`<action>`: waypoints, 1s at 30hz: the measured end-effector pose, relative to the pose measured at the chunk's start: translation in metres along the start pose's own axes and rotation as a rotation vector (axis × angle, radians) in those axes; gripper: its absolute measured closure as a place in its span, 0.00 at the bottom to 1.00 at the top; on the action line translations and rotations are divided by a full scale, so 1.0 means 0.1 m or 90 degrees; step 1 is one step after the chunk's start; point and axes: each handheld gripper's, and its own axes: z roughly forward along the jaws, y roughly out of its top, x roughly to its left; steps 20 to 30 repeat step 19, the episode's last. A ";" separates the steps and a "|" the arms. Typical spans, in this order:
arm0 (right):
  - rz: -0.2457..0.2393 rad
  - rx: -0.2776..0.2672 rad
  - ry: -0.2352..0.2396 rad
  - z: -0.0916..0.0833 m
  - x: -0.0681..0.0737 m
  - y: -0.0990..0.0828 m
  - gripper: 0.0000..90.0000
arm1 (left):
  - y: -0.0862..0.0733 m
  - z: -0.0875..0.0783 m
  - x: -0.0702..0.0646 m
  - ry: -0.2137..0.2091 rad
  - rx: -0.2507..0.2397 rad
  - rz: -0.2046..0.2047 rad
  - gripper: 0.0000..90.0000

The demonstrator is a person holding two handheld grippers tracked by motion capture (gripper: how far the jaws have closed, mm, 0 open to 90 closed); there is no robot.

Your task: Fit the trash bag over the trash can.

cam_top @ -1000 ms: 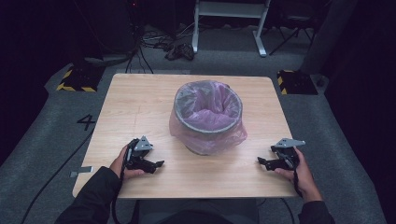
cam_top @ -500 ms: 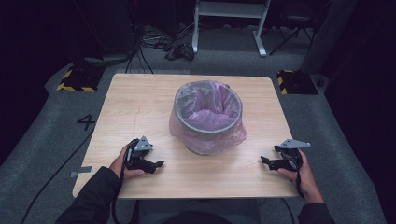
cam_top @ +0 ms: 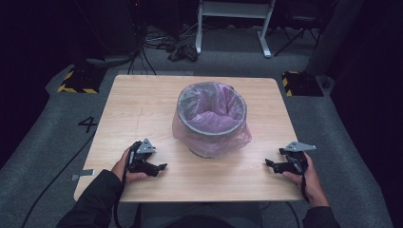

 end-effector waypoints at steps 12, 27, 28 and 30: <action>-0.001 0.000 0.000 0.00 0.00 0.00 0.18 | 0.00 0.00 0.00 0.000 0.001 0.002 0.16; -0.002 0.000 0.002 0.00 0.00 0.00 0.18 | 0.00 0.00 0.00 0.000 0.001 0.001 0.16; -0.002 0.000 0.002 0.00 0.00 0.00 0.18 | 0.00 0.00 0.00 0.000 0.001 0.001 0.16; -0.002 0.000 0.002 0.00 0.00 0.00 0.18 | 0.00 0.00 0.00 0.000 0.001 0.001 0.16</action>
